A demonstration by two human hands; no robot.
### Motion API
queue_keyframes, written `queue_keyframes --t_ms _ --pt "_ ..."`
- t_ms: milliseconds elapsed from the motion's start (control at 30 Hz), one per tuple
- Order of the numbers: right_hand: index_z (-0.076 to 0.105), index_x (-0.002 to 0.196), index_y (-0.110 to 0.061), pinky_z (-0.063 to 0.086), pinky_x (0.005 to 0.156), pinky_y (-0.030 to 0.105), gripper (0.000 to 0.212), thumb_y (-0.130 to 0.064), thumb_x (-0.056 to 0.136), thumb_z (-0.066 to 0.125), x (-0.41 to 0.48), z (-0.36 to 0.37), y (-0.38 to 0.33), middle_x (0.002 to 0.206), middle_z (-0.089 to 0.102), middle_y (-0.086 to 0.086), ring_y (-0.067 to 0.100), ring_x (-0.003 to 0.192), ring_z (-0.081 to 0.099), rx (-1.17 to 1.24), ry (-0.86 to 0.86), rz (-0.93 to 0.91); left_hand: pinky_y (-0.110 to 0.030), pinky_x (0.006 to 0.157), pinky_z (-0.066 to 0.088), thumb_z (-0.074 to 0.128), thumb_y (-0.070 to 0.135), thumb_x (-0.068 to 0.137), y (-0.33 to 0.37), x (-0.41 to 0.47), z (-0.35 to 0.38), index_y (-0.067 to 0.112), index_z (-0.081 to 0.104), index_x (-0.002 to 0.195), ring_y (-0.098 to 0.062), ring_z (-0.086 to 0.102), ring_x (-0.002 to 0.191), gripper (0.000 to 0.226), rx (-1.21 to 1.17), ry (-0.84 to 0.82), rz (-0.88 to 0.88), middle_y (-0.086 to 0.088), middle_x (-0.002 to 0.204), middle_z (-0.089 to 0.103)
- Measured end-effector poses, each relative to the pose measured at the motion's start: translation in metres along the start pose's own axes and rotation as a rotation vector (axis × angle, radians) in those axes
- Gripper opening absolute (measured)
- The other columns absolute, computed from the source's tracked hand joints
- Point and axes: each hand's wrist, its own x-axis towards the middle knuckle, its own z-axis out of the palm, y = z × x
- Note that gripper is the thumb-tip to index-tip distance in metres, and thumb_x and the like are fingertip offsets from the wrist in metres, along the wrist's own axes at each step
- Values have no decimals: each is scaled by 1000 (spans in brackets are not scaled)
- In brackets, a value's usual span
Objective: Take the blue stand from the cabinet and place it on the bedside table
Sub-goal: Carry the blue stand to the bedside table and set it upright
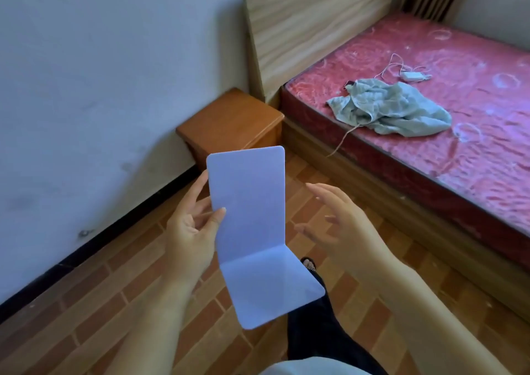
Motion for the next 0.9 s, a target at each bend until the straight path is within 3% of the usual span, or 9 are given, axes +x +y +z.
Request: queue_keyframes --t_ms 133,233,367,500,600,767,900 --pt "39 138 -25 44 100 36 72 -44 75 67 94 -29 31 139 38 -13 7 122 43 9 43 7 -23 76 54 59 2 85 0 96 55 40 47 129 -8 67 95 59 26 -64 39 24 102 69" --pt "37 139 -23 44 99 38 71 -36 77 70 169 -56 49 141 40 -8 10 122 44 12 63 24 -30 81 53 61 5 85 10 170 92 46 47 127 -14 68 90 60 50 -89 67 19 107 69" --pt "35 140 -24 46 96 35 73 -35 77 71 269 -82 61 140 41 -9 8 116 48 21 63 -1 -28 83 53 62 4 85 19 256 120 41 45 130 -11 67 96 60 30 -49 87 11 115 67" --pt "33 141 -27 48 93 33 73 -36 79 69 363 -86 53 140 41 -10 6 115 47 28 14 -67 -25 85 52 61 8 86 21 316 118 40 45 130 -7 62 107 57 12 -6 68 11 123 62" --pt "31 141 -27 49 92 34 73 -37 79 68 434 -73 39 140 42 -9 6 117 47 31 -30 -120 -20 77 53 61 9 86 13 363 107 48 47 124 -6 64 101 56 -5 47 31 21 113 66" --pt "32 141 -25 50 91 38 74 -33 79 69 544 -42 15 135 43 -9 10 115 48 62 -74 -170 -19 74 52 59 0 86 3 462 89 53 50 116 -6 65 98 61 -36 89 32 22 103 69" --pt "28 142 -26 52 87 30 77 -28 78 71 617 -29 2 130 42 -11 9 111 51 124 -57 -140 -17 72 52 59 3 85 5 538 74 52 49 116 -7 66 97 59 -26 100 61 22 105 68"
